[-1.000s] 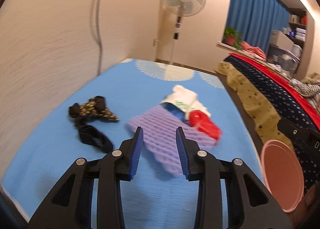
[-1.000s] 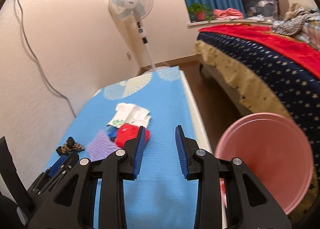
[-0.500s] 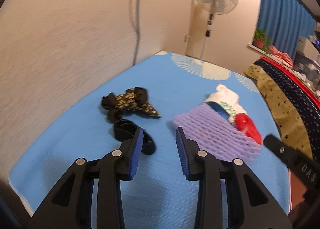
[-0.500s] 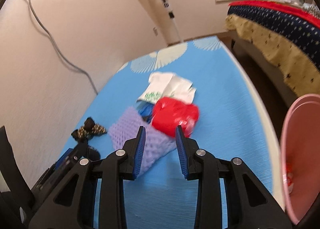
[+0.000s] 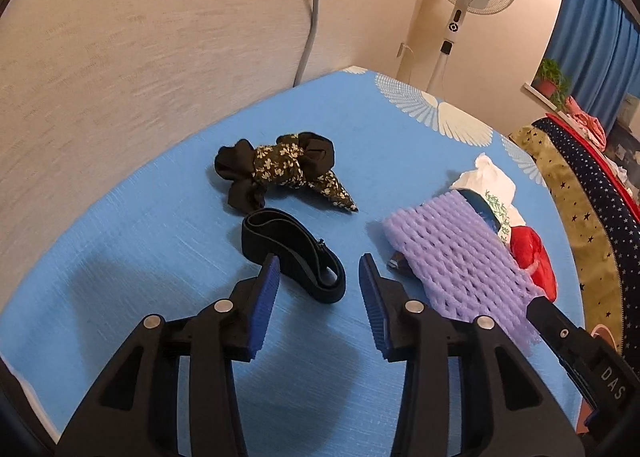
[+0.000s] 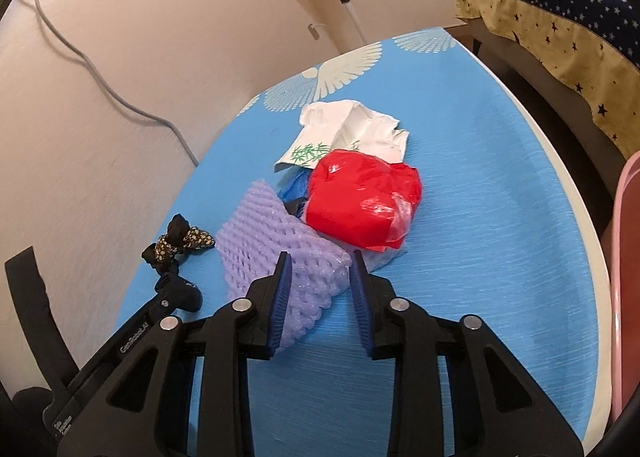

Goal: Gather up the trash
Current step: 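Grasp the purple foam net with the right tool while the left tool grasps the black strap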

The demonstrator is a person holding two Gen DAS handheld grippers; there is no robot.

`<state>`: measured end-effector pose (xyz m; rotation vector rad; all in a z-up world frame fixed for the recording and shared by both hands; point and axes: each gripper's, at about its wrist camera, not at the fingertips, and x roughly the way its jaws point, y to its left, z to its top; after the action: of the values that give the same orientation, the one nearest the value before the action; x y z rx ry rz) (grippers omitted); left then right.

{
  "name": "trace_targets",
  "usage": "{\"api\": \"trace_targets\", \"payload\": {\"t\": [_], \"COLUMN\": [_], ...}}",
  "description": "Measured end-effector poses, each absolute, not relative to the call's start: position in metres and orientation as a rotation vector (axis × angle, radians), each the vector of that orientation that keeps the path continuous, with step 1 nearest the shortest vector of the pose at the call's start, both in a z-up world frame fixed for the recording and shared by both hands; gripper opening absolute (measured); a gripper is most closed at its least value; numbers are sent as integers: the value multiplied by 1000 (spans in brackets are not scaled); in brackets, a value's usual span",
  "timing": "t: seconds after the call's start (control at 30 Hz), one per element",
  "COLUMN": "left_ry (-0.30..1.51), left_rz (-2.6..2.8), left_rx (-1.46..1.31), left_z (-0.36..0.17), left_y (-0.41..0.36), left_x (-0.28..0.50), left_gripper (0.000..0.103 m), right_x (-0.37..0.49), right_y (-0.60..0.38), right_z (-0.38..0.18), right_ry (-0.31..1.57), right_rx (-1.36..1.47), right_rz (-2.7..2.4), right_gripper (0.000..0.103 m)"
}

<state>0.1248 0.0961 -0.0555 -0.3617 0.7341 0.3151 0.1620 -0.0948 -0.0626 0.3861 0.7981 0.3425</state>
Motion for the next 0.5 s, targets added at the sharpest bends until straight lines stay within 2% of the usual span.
{"api": "trace_targets", "payload": {"t": [0.07, 0.13, 0.17, 0.5], "left_ry": [744, 745, 745, 723], "left_rz": [307, 302, 299, 265], "left_rx": [-360, -357, -359, -338], "left_z": [-57, -57, -57, -51], "left_y": [95, 94, 93, 86], "left_x": [127, 127, 127, 124], "left_gripper": [25, 19, 13, 10], "right_x": [162, 161, 161, 144], "right_y": [-92, -91, -90, -92], "right_z": [-63, -62, -61, -37], "right_ry": [797, 798, 796, 722], "right_rx": [372, 361, 358, 322], "right_rz": [353, 360, 362, 388], "right_gripper": [16, 12, 11, 8]}}
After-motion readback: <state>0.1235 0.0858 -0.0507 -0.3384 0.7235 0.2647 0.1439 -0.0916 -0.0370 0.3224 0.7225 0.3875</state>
